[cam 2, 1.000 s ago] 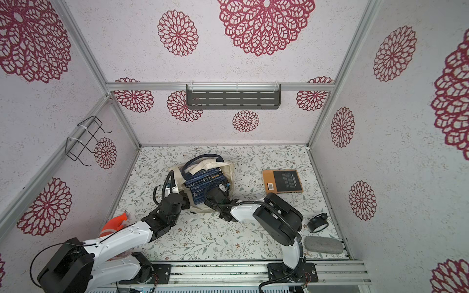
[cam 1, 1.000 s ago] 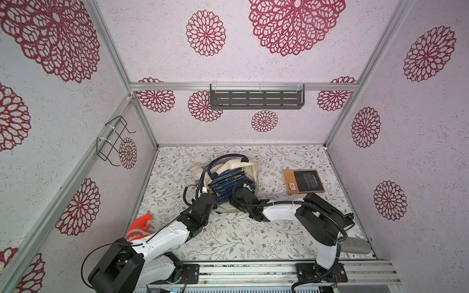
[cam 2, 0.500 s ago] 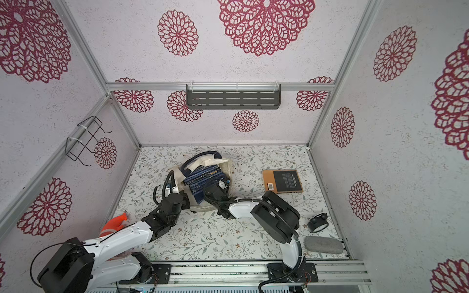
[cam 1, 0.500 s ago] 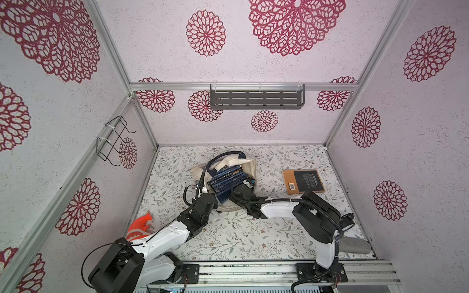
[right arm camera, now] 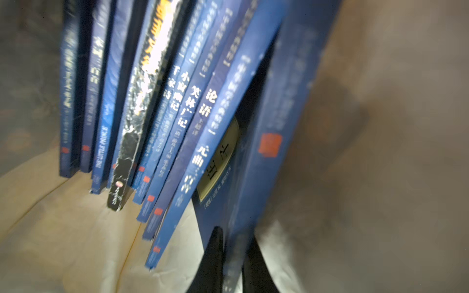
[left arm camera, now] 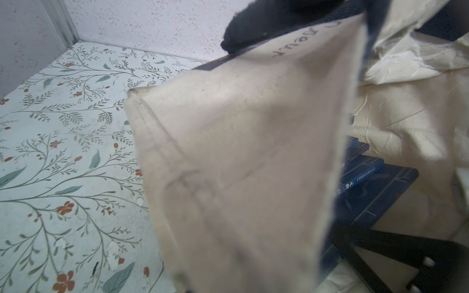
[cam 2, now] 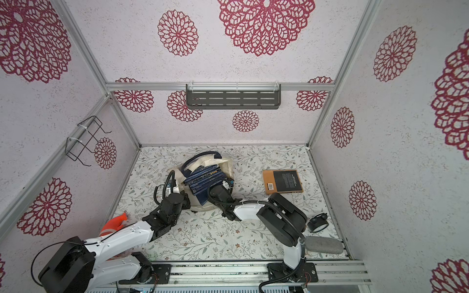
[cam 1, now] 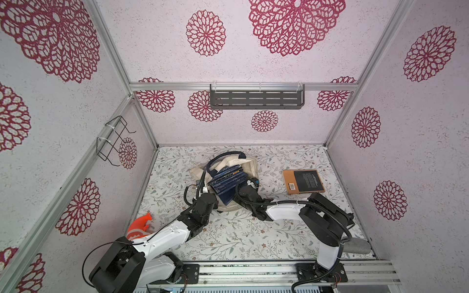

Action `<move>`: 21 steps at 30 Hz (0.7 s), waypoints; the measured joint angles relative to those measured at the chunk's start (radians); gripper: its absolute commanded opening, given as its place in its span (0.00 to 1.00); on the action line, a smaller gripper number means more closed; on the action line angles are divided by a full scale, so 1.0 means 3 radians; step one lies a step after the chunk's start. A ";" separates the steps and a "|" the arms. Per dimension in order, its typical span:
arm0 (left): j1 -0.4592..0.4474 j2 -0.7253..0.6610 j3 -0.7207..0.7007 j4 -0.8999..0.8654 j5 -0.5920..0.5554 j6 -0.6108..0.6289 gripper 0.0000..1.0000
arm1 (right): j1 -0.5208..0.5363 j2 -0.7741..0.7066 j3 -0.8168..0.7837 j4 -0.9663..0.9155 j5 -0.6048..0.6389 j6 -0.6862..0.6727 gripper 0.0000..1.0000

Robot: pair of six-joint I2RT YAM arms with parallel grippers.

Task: Take out the books from the canvas bag
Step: Pick up the book from the canvas bag.

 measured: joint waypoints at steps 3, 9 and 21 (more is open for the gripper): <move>0.0000 0.0003 0.0013 0.0000 -0.0001 0.0000 0.00 | 0.0000 -0.0248 -0.0151 -0.0064 0.0001 -0.0051 0.00; -0.0003 0.0003 0.0019 -0.0001 -0.0014 0.0000 0.00 | 0.0000 -0.0591 -0.0337 -0.0169 0.0013 -0.0144 0.04; -0.0015 0.0003 0.0019 -0.0032 -0.0013 0.0000 0.00 | 0.0001 -0.0500 -0.0304 -0.0020 0.0013 -0.0310 0.44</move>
